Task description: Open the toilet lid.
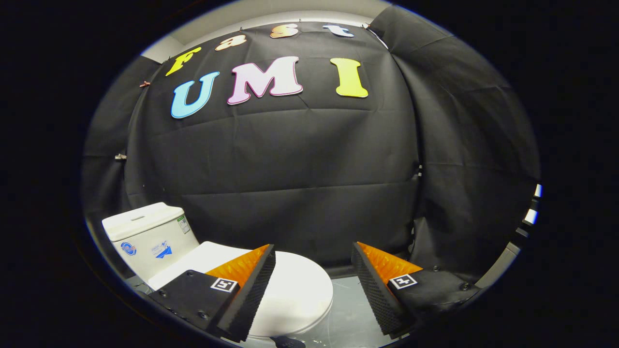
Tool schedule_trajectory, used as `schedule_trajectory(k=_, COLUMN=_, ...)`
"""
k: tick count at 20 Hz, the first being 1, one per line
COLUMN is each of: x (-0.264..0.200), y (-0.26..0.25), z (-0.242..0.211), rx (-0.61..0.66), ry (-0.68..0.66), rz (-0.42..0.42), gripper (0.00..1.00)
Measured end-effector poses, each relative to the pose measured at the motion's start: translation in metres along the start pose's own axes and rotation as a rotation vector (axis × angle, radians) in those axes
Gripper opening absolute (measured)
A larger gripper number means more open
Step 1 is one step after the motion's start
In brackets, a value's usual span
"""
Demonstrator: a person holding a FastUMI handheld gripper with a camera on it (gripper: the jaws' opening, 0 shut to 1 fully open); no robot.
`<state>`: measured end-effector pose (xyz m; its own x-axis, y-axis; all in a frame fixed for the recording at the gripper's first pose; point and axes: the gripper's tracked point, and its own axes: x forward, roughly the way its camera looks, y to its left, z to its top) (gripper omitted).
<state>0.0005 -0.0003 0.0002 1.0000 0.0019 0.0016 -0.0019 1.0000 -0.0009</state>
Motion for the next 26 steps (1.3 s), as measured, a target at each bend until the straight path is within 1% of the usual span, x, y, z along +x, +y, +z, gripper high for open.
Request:
schedule_trajectory(k=18, x=-0.001, y=0.0, z=-0.003, rx=0.001, ry=0.018, rz=0.006, gripper=0.98)
schedule_trajectory(k=22, x=-0.002, y=0.006, z=0.007, rx=-0.005, ry=0.007, rz=0.014, gripper=0.98)
schedule_trajectory(k=26, x=0.003, y=0.019, z=0.021, rx=0.008, ry=0.013, rz=0.052, gripper=0.98)
